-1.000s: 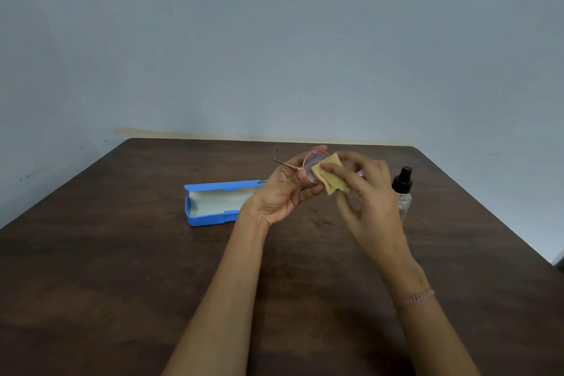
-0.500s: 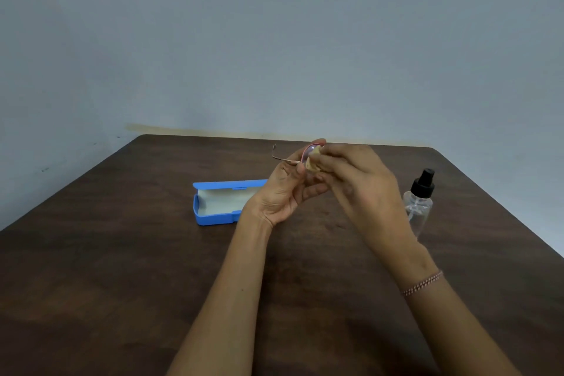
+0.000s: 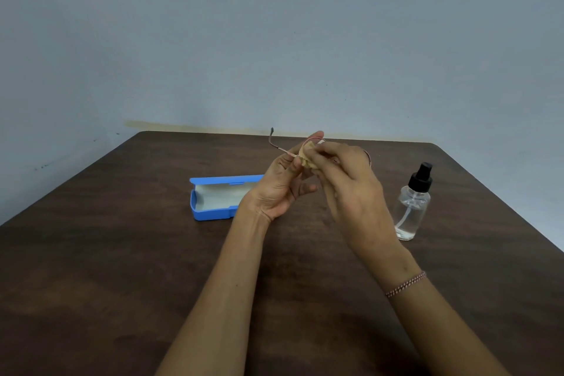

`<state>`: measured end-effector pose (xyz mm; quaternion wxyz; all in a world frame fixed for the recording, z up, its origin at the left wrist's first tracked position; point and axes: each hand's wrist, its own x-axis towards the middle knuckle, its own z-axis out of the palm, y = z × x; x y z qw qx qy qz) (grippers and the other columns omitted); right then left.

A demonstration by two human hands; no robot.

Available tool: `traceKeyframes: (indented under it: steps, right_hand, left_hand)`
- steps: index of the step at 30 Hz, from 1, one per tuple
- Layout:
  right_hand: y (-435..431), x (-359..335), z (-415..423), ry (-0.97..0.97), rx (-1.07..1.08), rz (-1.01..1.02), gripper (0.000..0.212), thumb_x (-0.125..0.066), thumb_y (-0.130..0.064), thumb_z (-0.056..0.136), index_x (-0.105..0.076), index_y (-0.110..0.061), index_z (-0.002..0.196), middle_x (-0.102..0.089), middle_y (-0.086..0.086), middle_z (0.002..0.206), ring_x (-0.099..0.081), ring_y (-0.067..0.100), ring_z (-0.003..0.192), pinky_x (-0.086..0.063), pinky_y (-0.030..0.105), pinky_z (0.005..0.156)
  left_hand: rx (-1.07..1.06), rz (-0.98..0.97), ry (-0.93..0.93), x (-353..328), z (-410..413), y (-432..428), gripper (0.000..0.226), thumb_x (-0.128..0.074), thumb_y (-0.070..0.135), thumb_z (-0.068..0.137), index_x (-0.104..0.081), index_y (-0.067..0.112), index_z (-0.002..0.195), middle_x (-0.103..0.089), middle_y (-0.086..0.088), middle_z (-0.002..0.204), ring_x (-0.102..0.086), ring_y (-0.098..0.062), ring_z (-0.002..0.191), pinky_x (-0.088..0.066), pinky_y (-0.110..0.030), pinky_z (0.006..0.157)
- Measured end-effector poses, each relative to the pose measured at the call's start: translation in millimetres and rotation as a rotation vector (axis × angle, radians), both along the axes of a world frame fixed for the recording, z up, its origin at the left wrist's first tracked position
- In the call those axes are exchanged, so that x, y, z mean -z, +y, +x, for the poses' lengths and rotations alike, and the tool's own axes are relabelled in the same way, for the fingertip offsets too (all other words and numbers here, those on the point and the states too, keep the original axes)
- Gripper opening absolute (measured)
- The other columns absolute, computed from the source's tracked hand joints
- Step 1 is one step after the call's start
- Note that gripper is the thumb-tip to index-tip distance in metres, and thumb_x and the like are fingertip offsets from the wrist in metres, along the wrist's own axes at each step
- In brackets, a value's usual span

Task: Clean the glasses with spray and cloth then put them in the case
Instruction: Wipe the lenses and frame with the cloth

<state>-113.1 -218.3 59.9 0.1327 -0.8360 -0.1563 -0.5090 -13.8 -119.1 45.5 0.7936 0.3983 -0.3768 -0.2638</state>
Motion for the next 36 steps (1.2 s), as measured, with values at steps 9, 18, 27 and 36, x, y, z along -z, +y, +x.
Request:
traceKeyframes:
  steps: [9, 18, 27, 36]
  right_hand:
    - [-7, -1, 1, -0.056, 0.003, 0.023, 0.034, -0.052, 0.004, 0.082, -0.063, 0.002, 0.115, -0.056, 0.010, 0.115, -0.049, 0.021, 0.104, -0.039, 0.018, 0.093]
    - [-11, -4, 0, -0.053, 0.040, 0.017, 0.037, -0.049, 0.004, 0.083, -0.061, 0.002, 0.118, -0.053, 0.008, 0.115, -0.046, 0.020, 0.102, -0.036, 0.015, 0.093]
    - [-20, -7, -1, -0.067, 0.136, -0.005, 0.040, -0.061, 0.008, 0.077, -0.064, -0.002, 0.116, -0.063, 0.011, 0.107, -0.046, 0.021, 0.097, -0.043, 0.026, 0.083]
    - [-14, -4, -1, 0.028, -0.044, 0.026, 0.027, -0.063, -0.004, 0.083, -0.067, -0.005, 0.110, -0.064, 0.005, 0.104, -0.055, 0.017, 0.096, -0.044, 0.021, 0.085]
  left_hand:
    - [0.043, 0.036, 0.004, 2, 0, -2, 0.064, -0.085, 0.051, 0.047, -0.070, 0.033, 0.107, -0.071, 0.008, 0.096, -0.068, -0.007, 0.082, -0.056, -0.020, 0.059]
    - [0.031, 0.032, 0.005, 3, 3, -3, 0.062, -0.088, 0.044, 0.048, -0.073, 0.023, 0.104, -0.073, 0.002, 0.095, -0.070, -0.011, 0.082, -0.056, -0.019, 0.064]
    - [0.000, 0.109, -0.069, 1, -1, -2, 0.058, -0.086, 0.049, 0.049, -0.073, 0.025, 0.100, -0.072, 0.002, 0.083, -0.069, -0.009, 0.078, -0.056, -0.022, 0.060]
    - [-0.076, -0.013, -0.046, -3, 1, 4, 0.064, -0.081, 0.055, 0.050, -0.067, 0.034, 0.109, -0.071, 0.009, 0.099, -0.068, -0.008, 0.090, -0.057, -0.026, 0.071]
